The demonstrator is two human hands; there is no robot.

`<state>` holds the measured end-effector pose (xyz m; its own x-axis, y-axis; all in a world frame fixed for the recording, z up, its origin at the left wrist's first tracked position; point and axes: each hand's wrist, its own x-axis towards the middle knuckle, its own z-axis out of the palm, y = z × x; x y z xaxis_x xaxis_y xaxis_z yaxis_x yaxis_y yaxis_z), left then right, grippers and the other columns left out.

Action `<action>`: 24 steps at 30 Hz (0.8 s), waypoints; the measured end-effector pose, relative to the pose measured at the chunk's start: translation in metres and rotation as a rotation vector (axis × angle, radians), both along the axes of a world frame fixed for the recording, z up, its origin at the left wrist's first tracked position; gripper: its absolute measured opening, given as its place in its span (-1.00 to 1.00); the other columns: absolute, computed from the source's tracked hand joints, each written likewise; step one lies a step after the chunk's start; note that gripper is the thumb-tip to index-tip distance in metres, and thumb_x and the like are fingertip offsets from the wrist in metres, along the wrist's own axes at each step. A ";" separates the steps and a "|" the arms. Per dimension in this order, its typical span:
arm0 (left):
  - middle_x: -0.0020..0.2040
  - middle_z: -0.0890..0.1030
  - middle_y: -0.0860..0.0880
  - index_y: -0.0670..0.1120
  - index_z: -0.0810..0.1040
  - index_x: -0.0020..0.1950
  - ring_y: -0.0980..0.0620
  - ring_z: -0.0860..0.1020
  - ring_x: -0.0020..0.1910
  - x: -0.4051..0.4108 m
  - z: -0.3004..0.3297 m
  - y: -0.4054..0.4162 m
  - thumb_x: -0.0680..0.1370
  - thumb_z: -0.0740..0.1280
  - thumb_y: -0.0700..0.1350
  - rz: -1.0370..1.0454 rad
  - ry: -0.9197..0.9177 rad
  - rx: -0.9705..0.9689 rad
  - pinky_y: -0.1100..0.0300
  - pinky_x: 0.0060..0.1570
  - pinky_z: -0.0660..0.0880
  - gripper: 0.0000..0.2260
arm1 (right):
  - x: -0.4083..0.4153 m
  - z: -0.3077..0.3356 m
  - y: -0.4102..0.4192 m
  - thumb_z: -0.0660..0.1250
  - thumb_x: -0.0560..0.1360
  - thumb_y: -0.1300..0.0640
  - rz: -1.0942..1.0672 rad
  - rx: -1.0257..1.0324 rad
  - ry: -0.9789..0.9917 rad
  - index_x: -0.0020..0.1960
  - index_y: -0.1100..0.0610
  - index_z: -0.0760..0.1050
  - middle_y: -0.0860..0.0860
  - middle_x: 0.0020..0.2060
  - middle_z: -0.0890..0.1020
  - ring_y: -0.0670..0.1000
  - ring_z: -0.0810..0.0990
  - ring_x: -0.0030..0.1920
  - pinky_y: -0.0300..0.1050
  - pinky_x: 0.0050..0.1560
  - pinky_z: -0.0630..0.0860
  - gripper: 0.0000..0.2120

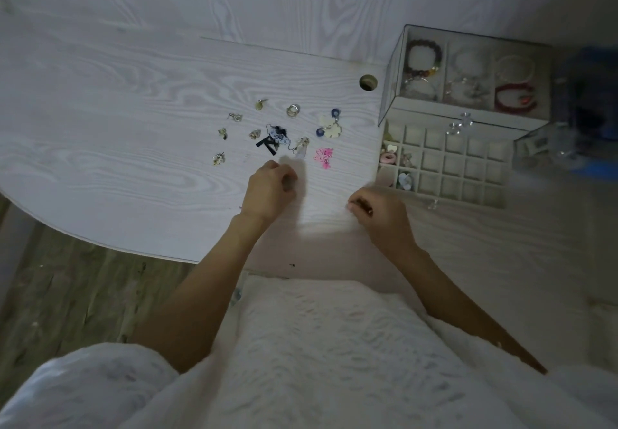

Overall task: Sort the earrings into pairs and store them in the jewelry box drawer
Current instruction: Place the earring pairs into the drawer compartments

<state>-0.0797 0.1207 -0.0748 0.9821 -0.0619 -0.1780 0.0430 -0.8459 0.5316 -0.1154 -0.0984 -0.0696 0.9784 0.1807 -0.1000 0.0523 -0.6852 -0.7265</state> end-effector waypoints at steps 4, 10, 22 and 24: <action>-0.11 0.61 -0.16 -0.14 0.61 -0.01 -0.13 0.58 -0.19 -0.005 0.001 -0.020 0.40 0.36 -0.29 -0.003 -0.016 -0.068 0.11 -0.16 0.52 -0.81 | 0.014 0.015 -0.031 0.35 0.44 0.28 -0.249 0.121 -0.066 -0.16 0.17 0.57 0.03 -0.28 0.62 -0.01 0.57 -0.26 -0.29 -0.23 0.47 -0.95; -0.08 0.67 -0.08 -0.12 0.60 -0.01 -0.02 0.62 -0.17 -0.008 -0.004 -0.042 0.44 0.38 -0.26 -0.034 -0.011 -0.177 0.07 -0.09 0.58 -0.85 | 0.074 0.022 -0.063 0.32 0.42 0.38 -0.376 -0.006 -0.236 -0.09 0.25 0.56 0.14 -0.15 0.64 0.01 0.58 -0.14 -0.21 -0.09 0.54 -0.89; -0.14 0.62 -0.05 -0.16 0.58 -0.05 0.04 0.59 -0.22 0.055 0.030 -0.120 0.43 0.44 -0.24 -0.143 -0.133 -0.407 0.27 -0.17 0.55 -0.87 | 0.076 -0.001 -0.081 0.26 0.46 0.32 -0.237 -0.268 -0.206 0.09 0.29 0.54 0.22 0.02 0.60 0.21 0.55 0.00 0.04 0.03 0.50 -0.77; -0.11 0.64 -0.08 -0.16 0.59 -0.05 0.00 0.60 -0.20 0.068 0.026 -0.143 0.40 0.44 -0.26 -0.155 -0.147 -0.399 0.18 -0.16 0.56 -0.85 | 0.070 -0.002 -0.083 0.28 0.46 0.31 -0.185 -0.300 -0.192 0.13 0.28 0.54 0.19 0.07 0.59 0.21 0.53 0.06 0.04 0.12 0.47 -0.75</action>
<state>-0.0114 -0.0222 -0.0486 0.9688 -0.2459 0.0305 -0.1686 -0.5640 0.8084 -0.0451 -0.1819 -0.0718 0.9978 -0.0097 0.0662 0.0234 -0.8759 -0.4820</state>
